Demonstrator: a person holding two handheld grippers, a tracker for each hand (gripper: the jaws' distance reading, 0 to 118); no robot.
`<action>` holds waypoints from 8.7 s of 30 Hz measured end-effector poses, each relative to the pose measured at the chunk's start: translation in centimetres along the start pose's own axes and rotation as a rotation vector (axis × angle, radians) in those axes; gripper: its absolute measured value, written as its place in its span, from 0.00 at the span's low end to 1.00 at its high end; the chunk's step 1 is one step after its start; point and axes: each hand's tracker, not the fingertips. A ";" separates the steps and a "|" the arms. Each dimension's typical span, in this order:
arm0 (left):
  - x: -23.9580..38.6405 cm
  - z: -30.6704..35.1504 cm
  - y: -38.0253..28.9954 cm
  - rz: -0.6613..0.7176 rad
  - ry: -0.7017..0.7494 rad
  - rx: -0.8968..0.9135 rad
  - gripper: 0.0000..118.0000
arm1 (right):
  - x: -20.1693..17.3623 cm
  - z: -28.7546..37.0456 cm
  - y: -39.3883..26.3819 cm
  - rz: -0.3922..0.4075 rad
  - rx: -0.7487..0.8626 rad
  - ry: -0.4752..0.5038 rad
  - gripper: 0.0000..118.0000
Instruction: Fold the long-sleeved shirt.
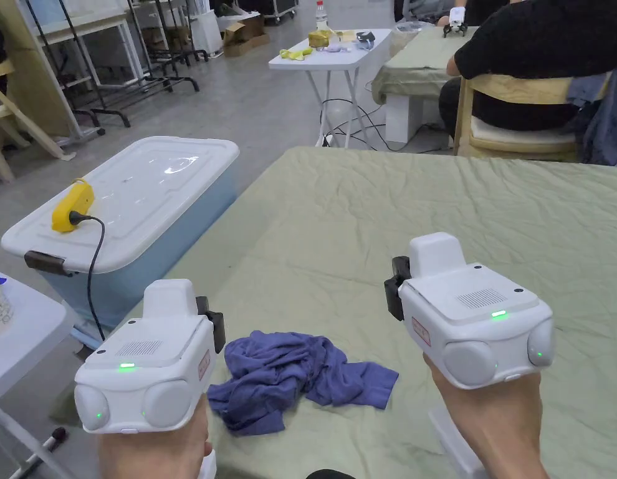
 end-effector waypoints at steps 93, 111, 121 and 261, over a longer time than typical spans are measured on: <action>35.4 1.1 16.3 -0.221 -0.883 0.199 0.10 | 26.6 21.3 -4.0 -0.242 0.082 -0.632 0.01; 52.7 -10.4 3.3 -0.484 -1.013 -0.259 0.10 | 32.3 19.2 -12.6 -0.360 -0.072 -0.678 0.02; 54.4 -13.3 -5.5 -0.539 -1.020 -0.434 0.30 | 32.7 17.5 -15.1 -0.387 -0.144 -0.655 0.02; 18.1 -7.3 47.0 -0.010 -0.527 0.346 0.06 | 38.2 17.5 33.7 -0.084 0.191 -0.460 0.12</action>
